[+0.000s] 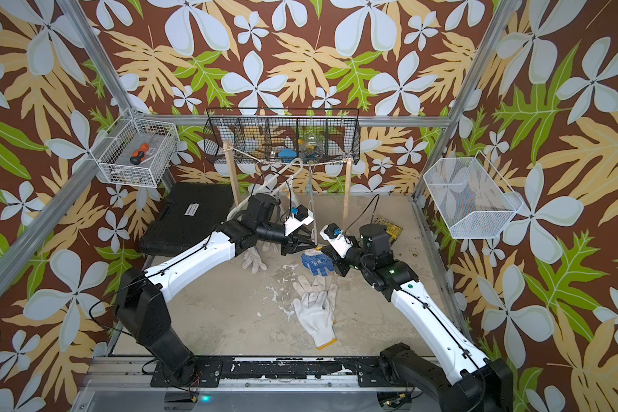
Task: Clip the gloves onto a hanger to dry
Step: Clamp the glove onto the hanger, then pick up the glove from the center of the board.
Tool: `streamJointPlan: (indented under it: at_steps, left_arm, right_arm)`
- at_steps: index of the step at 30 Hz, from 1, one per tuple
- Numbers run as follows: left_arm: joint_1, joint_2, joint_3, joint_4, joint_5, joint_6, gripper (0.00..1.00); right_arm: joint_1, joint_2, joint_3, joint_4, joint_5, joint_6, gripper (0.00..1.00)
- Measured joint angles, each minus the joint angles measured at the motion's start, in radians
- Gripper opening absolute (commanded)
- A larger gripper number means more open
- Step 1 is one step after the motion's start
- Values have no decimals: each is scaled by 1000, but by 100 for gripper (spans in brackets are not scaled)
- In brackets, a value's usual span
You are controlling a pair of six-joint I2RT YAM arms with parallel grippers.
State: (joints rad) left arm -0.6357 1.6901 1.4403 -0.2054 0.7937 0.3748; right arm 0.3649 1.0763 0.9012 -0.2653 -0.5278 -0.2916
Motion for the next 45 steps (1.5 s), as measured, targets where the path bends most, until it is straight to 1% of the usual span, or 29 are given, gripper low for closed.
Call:
streamJointPlan:
  at_steps: [2, 7, 11, 14, 16, 19, 22, 25, 29, 31, 34, 39, 42, 45]
  left_arm:
    - [0, -3, -1, 1, 0, 0, 36]
    - [0, -3, -2, 1, 0, -3, 50]
    - [0, -11, -4, 0, -3, -5, 59]
    - [0, -24, -8, -3, -9, -7, 65]
    - [0, -35, -15, -7, -18, -7, 67]
    - [6, -62, -47, -12, -32, -6, 71]
    - [14, -94, -81, -16, -46, -4, 74]
    - [24, -130, -113, -19, -64, -4, 78]
    - [26, -172, -161, -18, -84, -4, 83]
    - [26, -184, -180, -14, -91, -6, 85]
    - [26, -203, -207, -8, -107, -17, 86]
    - [32, -249, -252, 5, -132, -27, 88]
    - [35, -264, -277, 10, -139, -27, 88]
    - [37, -278, -301, 16, -142, -31, 88]
  right_arm:
    - [0, 1, 0, 0, -3, 0, 0]
    - [0, 3, 0, -2, -3, 0, 1]
    - [0, 2, -3, -2, 5, 0, 23]
    - [0, -1, -3, -3, 11, -3, 37]
    - [0, -6, -3, -11, 14, -7, 45]
    - [0, -33, -16, -39, 36, -36, 53]
    - [0, -91, -54, -93, 56, -80, 56]
    - [0, -182, -112, -162, 60, -135, 57]
    - [23, -308, -188, -286, 55, -244, 58]
    - [60, -335, -206, -338, 55, -296, 59]
    - [171, -309, -230, -368, 71, -370, 59]
    - [430, -303, -295, -468, 200, -509, 60]
    - [546, -285, -338, -516, 267, -552, 60]
    - [637, -255, -375, -523, 330, -581, 58]
